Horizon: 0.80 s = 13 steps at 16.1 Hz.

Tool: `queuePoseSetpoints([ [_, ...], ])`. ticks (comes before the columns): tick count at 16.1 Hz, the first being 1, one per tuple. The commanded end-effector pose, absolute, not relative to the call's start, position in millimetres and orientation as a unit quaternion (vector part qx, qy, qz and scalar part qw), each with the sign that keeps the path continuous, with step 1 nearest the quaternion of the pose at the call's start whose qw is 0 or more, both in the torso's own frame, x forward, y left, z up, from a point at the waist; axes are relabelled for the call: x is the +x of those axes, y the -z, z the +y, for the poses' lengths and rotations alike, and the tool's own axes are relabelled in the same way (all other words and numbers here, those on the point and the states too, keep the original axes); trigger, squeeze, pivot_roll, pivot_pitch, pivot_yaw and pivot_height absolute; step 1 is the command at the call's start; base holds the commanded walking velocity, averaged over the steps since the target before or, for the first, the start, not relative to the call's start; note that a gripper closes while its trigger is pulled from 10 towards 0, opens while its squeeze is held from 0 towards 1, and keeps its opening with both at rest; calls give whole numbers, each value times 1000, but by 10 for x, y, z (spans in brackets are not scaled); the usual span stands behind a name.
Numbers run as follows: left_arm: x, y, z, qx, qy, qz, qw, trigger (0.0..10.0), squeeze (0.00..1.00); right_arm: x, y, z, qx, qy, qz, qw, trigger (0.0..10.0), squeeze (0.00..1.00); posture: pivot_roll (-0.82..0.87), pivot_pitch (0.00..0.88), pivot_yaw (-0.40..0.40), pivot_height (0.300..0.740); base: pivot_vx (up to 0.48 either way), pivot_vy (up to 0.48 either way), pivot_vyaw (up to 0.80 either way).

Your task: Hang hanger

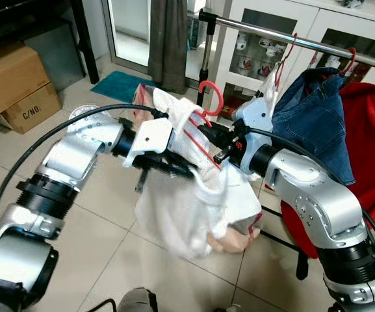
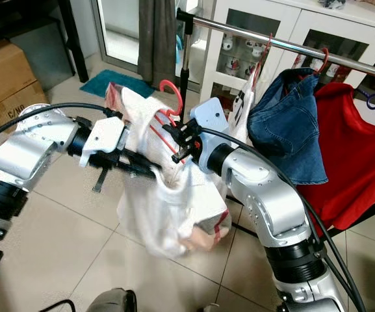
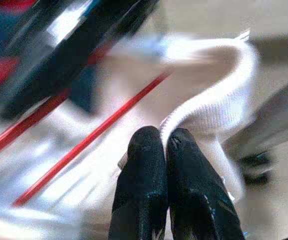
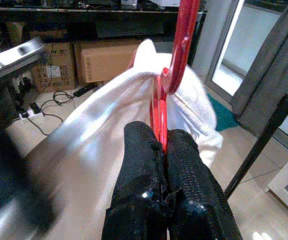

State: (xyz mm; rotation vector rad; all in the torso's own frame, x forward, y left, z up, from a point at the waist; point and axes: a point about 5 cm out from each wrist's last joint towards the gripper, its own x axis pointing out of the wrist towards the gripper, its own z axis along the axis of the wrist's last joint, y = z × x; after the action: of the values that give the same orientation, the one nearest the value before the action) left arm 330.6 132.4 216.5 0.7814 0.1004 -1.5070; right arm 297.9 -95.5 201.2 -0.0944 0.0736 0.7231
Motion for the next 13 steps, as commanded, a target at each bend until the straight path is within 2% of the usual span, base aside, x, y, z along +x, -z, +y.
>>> queuePoseSetpoints([
  [1,3378,-2270,1327,382,631,27,674,0,0,2988,-2110,-996,-43,-349,20,936,10000,0,30,24,-47,740,0,0,0],
  [2,3425,-2295,1372,397,606,25,689,0,0,2986,-2111,-1003,-43,-348,20,936,10000,0,27,23,-47,740,0,0,0],
  [3,3479,-2367,1421,390,579,12,716,0,0,2981,-2110,-1009,-43,-348,21,936,10000,0,27,24,-50,740,0,0,0],
  [5,3499,-2447,1433,363,567,-11,740,0,0,2974,-2103,-1013,-43,-350,24,935,10000,0,30,24,-54,740,0,0,0],
  [6,3482,-2464,1402,347,571,-24,743,10000,0,2972,-2100,-1013,-42,-351,24,935,10000,0,32,24,-56,740,0,0,0],
  [7,3383,-2455,1328,308,607,-36,732,10000,0,2972,-2098,-1013,-39,-352,25,935,10000,0,34,24,-57,740,0,0,0],
  [8,3296,-2444,1293,280,635,-37,718,10000,341,2976,-2100,-1022,-37,-352,25,935,10000,0,33,25,-57,740,0,0,0],
  [9,3260,-2441,1314,274,642,-33,716,10000,1000,2981,-2101,-1052,-37,-351,26,935,10000,0,33,25,-57,740,0,0,0],
  [13,3211,-2468,1582,273,625,-5,731,10000,1000,2974,-2077,-1183,-57,-355,39,932,10000,0,38,27,-58,740,0,0,0],
])
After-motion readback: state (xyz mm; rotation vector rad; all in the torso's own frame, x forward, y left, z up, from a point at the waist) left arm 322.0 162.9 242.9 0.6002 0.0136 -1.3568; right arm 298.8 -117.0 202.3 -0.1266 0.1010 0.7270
